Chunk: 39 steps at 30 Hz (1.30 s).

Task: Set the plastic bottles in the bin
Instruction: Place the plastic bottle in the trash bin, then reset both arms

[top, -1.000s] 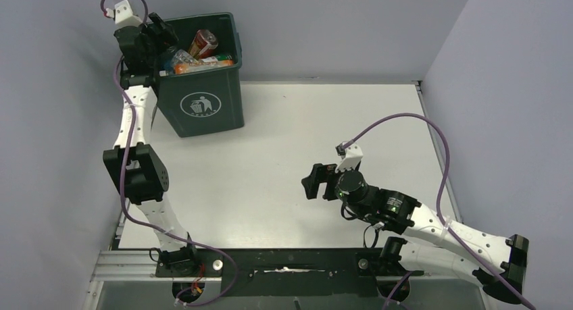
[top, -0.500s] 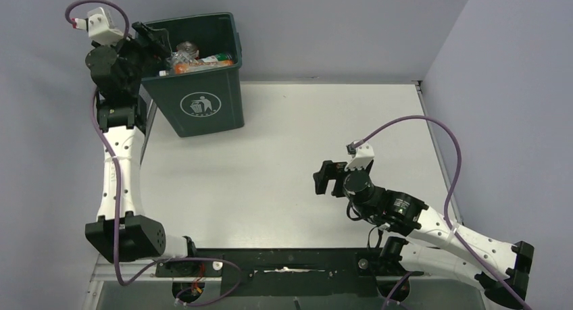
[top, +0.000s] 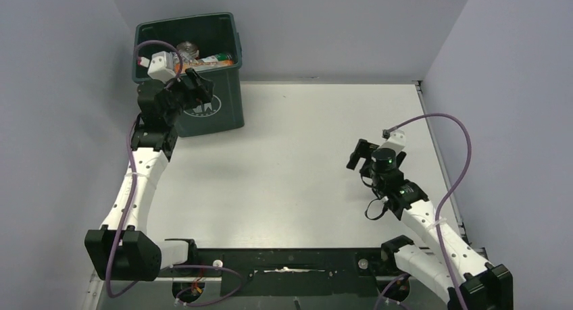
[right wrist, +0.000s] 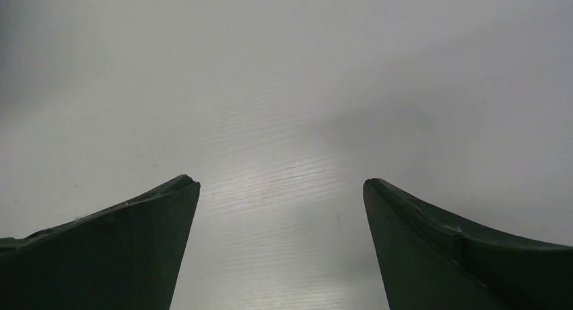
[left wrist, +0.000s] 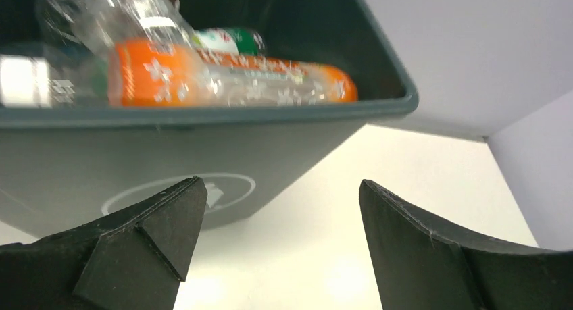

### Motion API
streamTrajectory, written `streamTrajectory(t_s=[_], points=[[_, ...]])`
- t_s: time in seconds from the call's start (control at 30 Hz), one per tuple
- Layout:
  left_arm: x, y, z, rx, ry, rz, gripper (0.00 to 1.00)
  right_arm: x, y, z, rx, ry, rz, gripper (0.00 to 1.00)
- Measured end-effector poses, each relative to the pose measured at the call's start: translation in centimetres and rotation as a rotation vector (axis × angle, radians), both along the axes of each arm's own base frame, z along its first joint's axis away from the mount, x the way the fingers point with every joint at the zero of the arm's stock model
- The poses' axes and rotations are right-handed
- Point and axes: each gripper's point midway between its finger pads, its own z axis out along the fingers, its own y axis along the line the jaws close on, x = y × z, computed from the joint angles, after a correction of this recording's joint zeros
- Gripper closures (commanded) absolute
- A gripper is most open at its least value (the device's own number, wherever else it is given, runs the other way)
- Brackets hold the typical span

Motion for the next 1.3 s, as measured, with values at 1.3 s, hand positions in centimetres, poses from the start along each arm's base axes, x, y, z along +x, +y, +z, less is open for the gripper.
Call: streamTrajectory(t_s=[1.3], points=[[-2.9, 5.7, -27.8, 0.306, 0.222, 0.147, 0.1, 5.0, -18.5, -7.0, -0.308, -0.24, -0.429, 0.02]])
